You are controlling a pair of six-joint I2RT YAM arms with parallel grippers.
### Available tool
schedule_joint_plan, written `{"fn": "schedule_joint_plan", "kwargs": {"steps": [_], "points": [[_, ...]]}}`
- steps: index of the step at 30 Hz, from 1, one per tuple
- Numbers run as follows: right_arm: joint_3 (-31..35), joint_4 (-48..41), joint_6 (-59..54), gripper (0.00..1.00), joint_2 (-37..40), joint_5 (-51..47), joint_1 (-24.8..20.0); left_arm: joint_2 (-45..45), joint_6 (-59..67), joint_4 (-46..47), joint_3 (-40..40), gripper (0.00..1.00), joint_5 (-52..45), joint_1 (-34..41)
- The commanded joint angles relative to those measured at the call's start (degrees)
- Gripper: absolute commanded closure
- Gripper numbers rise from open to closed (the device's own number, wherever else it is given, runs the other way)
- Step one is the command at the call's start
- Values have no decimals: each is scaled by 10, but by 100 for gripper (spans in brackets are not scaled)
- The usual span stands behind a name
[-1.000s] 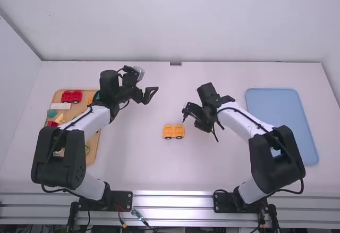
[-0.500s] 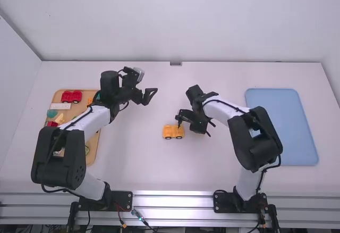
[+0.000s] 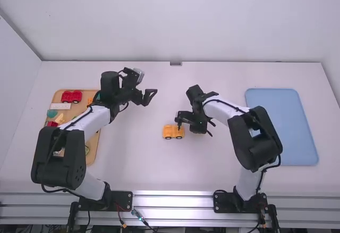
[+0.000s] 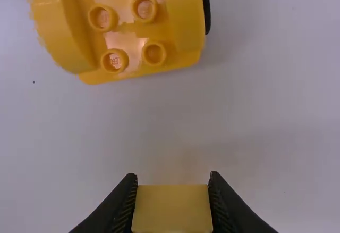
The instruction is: Assemble lego blocks to make yellow taxi
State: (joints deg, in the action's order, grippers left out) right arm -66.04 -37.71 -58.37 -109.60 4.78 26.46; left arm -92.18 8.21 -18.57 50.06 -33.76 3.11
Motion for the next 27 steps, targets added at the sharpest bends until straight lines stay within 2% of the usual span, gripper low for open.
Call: {"fn": "schedule_joint_plan", "kwargs": {"steps": [1, 5, 6, 7, 8, 9, 10, 11, 12, 13, 19, 27], "points": [[-7, -2, -15, 94, -11, 13, 2, 0, 3, 3, -5, 1, 2, -5], [-7, -2, -15, 83, -11, 15, 2, 0, 2, 3, -5, 1, 2, -5], [-7, -1, -15, 74, -11, 15, 2, 0, 2, 3, -5, 1, 2, -5], [-7, 0, -15, 72, -11, 15, 2, 0, 2, 3, -5, 1, 2, -5], [-7, 0, -15, 62, -11, 15, 2, 0, 2, 2, -5, 1, 2, -5], [-7, 0, -15, 57, -11, 15, 2, 0, 2, 1, -5, 1, 2, -4], [-7, -1, -15, 45, -11, 14, 2, 0, 2, 1, -5, 1, 2, -5], [-7, -1, -15, 43, -11, 14, 2, 0, 2, 1, -5, 1, 2, -5], [-7, 0, -15, 5, -11, 14, 2, 0, 2, 1, -5, 1, 2, -4], [-7, 0, -15, 1, -11, 14, 2, 0, 2, 2, -5, 1, 2, -5], [-9, 10, -15, 1, -9, 10, 2, 0, 2, 1, -5, 1, 4, -4], [-84, -40, 12, 1, 22, 30, 7, 0, 2, 8, -5, 1, 2, -4]]}}
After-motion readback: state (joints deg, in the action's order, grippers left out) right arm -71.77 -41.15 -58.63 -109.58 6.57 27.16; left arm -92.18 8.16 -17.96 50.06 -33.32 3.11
